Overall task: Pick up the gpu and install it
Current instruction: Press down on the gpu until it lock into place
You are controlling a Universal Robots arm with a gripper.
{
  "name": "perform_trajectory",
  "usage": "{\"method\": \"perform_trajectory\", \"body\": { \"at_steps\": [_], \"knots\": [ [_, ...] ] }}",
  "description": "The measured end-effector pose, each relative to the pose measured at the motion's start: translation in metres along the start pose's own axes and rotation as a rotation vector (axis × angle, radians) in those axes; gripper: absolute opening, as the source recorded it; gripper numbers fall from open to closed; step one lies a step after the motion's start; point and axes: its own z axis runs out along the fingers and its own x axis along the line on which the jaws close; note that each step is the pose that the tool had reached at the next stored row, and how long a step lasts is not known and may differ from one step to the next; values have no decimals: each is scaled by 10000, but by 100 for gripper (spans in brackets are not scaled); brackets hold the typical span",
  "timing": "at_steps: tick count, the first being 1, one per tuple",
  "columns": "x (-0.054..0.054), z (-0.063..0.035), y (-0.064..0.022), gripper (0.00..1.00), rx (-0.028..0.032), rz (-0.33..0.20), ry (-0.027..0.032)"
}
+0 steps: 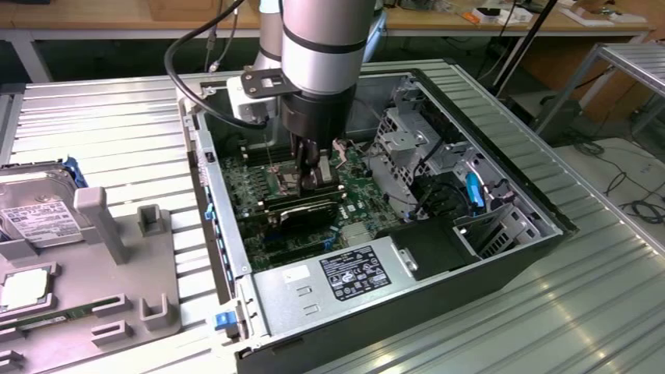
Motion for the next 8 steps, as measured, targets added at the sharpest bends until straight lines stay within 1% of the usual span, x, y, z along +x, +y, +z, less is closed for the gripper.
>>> {"method": "perform_trajectory", "body": {
  "at_steps": [8],
  "knots": [
    [0, -20, -1, 11, 0, 0, 0]
  ]
}}
